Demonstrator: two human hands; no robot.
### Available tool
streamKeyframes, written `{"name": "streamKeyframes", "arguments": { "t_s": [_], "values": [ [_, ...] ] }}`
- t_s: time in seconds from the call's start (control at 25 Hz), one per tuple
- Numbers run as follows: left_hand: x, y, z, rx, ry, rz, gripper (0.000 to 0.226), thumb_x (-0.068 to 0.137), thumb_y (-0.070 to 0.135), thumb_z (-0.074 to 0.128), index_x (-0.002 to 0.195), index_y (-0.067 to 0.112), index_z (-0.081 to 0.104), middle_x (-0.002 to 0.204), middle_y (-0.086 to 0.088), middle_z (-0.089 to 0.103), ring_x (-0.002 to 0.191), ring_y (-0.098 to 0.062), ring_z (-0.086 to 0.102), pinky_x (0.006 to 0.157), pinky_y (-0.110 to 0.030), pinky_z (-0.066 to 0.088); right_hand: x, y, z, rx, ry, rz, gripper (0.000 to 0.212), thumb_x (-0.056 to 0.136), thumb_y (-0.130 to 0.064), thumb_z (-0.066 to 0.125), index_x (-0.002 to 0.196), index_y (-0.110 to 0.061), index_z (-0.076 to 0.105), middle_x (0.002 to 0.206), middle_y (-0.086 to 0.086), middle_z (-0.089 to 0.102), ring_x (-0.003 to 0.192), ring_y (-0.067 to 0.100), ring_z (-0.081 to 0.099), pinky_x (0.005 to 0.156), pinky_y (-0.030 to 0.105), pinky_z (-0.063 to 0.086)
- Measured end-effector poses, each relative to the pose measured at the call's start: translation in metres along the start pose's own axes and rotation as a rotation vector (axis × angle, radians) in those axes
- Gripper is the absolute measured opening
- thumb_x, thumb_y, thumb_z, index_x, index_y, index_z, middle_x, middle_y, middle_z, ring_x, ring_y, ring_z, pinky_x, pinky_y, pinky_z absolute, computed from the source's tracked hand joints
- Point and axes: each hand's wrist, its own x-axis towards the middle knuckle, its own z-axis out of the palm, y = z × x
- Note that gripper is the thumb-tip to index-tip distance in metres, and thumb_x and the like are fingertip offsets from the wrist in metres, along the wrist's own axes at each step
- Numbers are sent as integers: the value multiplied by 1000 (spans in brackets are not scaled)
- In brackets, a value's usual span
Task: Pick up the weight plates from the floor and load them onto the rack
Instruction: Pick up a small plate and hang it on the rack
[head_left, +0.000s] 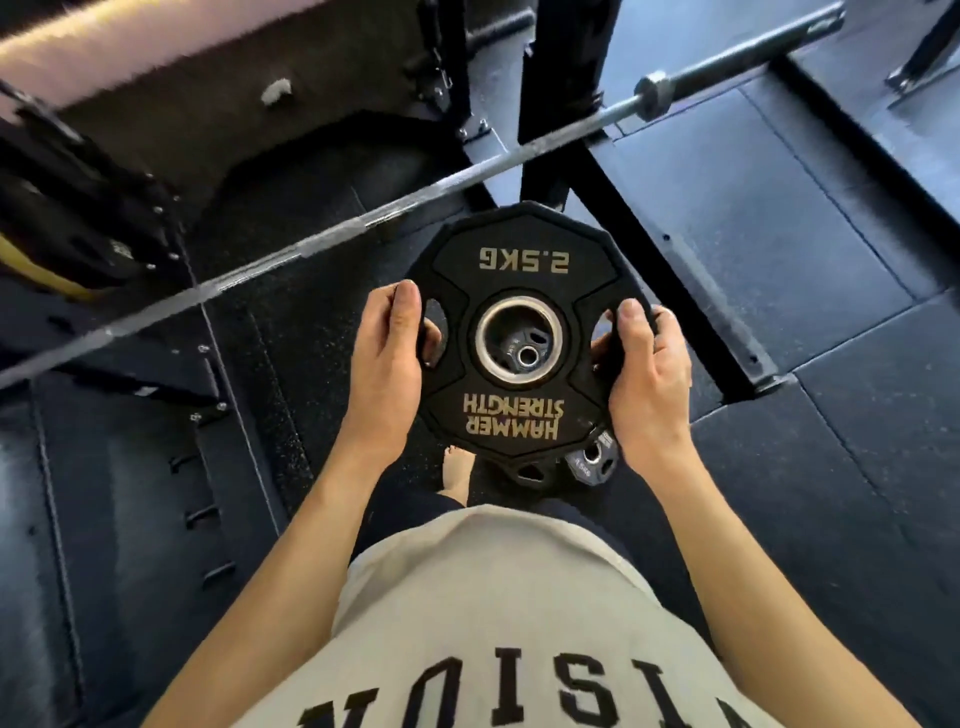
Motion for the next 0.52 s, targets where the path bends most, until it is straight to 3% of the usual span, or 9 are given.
{"name": "streamKeyframes", "arguments": {
  "t_s": [0.16,0.4,0.52],
  "values": [
    [-84,8,-15,-85,330,19,25,103,38,40,86,26,53,74,14,55,70,-5,49,68,-25,42,-28,-18,-1,-47,-289,-86,22,101,-34,49,84,-22,51,72,-7,55,59,0,51,55,18,43],
    [-226,-1,-59,-229,824,6,25,96,48,44,86,28,55,81,10,56,78,-9,51,73,-28,44,-116,-19,30,-90,-811,-136,23,101,-32,49,91,-13,54,71,-8,57,61,2,52,57,18,44],
    [-305,-10,-93,-277,1057,40,24,103,39,43,85,26,53,81,7,54,74,-8,50,69,-27,42,-186,-10,59,-146,-1037,-191,23,100,-36,51,87,-17,55,70,-10,57,63,1,52,62,21,44]
  ]
}}
